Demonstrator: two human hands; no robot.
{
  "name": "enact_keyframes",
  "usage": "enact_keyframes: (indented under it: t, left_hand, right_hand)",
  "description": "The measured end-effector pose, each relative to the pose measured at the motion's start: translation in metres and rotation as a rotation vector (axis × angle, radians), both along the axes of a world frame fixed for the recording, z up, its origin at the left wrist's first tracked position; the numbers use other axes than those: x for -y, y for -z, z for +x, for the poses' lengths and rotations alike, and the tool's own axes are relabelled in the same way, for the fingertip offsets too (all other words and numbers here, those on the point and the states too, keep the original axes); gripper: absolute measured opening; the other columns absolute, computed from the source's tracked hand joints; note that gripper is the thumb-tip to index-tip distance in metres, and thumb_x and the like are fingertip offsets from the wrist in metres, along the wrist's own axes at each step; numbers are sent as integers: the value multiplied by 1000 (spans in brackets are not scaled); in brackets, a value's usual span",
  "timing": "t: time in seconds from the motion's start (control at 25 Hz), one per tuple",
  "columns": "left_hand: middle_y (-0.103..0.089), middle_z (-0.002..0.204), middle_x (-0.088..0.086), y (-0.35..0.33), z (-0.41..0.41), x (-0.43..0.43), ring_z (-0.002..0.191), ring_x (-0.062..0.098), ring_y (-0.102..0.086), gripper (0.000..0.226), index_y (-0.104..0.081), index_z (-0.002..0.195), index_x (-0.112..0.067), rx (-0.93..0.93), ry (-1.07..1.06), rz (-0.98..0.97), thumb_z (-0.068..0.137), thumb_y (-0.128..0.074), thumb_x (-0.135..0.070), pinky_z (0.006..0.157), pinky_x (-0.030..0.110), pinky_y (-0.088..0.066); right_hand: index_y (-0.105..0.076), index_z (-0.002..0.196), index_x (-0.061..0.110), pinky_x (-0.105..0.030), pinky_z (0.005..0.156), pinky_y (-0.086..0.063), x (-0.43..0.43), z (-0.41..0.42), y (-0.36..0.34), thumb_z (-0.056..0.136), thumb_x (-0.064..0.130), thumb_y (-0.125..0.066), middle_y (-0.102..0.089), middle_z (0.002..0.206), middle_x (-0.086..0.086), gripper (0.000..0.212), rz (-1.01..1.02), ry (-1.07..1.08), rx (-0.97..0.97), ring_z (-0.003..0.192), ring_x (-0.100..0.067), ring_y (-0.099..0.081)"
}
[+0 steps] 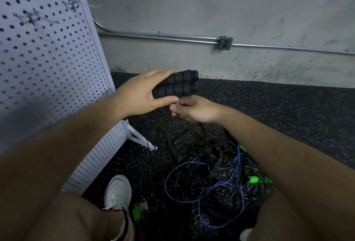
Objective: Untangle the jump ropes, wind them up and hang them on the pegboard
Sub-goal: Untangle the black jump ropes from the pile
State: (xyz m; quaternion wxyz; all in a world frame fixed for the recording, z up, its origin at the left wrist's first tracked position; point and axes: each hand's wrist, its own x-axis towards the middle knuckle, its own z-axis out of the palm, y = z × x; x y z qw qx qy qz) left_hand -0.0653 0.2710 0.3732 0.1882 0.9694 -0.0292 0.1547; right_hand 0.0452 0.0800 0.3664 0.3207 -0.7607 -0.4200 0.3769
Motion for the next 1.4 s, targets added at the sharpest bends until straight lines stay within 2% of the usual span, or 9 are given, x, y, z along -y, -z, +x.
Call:
enact_keyframes:
  t: [0.16, 0.24, 0.4, 0.64, 0.84, 0.96, 1.12, 1.24, 1.4]
  left_hand:
    - [-56, 121, -7, 7, -2, -11, 107, 13, -54, 87, -30, 155, -37, -88, -13, 214, 81, -46, -79, 90, 33, -48]
    - [-55, 114, -6, 16, 4, -7, 102, 16, -54, 89, -31, 156, -34, -99, 16, 335, 81, -40, -82, 83, 31, -45]
    - [-59, 108, 1, 26, 22, 13, 96, 24, -60, 89, -37, 153, -26, -22, 81, 469, 84, -35, -81, 80, 40, -52]
    - [-59, 110, 5, 32, 41, 40, 96, 26, -61, 95, -34, 155, -19, -12, 70, 548, 84, -27, -83, 80, 43, -54]
    - [-57, 112, 4, 36, 47, 56, 96, 24, -59, 101, -24, 159, -17, -40, 75, 586, 83, -23, -85, 80, 41, -53]
    - [-57, 111, 4, 39, 48, 61, 95, 23, -60, 101, -22, 159, -17, -33, 86, 636, 86, -19, -85, 79, 39, -54]
    - [-59, 111, 3, 48, 43, 66, 96, 23, -61, 95, -34, 154, -19, -65, 131, 634, 86, -21, -84, 81, 39, -54]
    - [-60, 106, 0, 53, 37, 67, 92, 22, -61, 85, -46, 142, -22, -65, 161, 576, 86, -26, -84, 78, 40, -55]
    - [-59, 99, -6, 57, 29, 74, 87, 18, -59, 78, -53, 136, -25, -51, 210, 539, 84, -35, -80, 76, 36, -52]
  right_hand:
    - [-71, 98, 16, -26, 54, -31, 38, 25, -6, 103, 38, -53, -46, 57, 15, 28, -3, 181, 2, 52, -7, -39]
    - [-72, 89, 17, -28, 54, -30, 53, 21, -6, 102, 39, -55, -47, 58, 11, 31, 41, 270, 36, 52, -10, -39]
    - [-63, 73, 11, -30, 54, -34, 63, 14, 0, 92, 58, -61, -51, 56, 7, 51, 51, 344, 304, 50, -10, -46]
    - [-64, 81, 26, -32, 60, -47, 84, 17, 5, 85, 61, -68, -64, 72, 8, 35, 25, 457, 511, 68, -12, -62]
    - [-60, 87, 31, -25, 53, -40, 96, 10, 6, 85, 60, -68, -62, 76, 13, 31, -23, 519, 654, 70, -7, -58]
    - [-59, 91, 25, -29, 55, -38, 99, 4, 6, 89, 56, -64, -60, 81, 11, 31, -37, 471, 803, 73, -13, -56]
    - [-61, 103, 21, -30, 59, -38, 105, -5, 10, 94, 50, -57, -61, 91, 6, 30, -19, 271, 1020, 78, -20, -60]
    - [-62, 99, 21, -30, 59, -41, 120, -1, 12, 93, 47, -51, -58, 85, 8, 28, 8, 128, 954, 77, -20, -61]
    - [-70, 104, 23, -35, 74, -54, 135, 12, 4, 91, 36, -48, -69, 98, 8, 29, 70, -28, 835, 88, -15, -64]
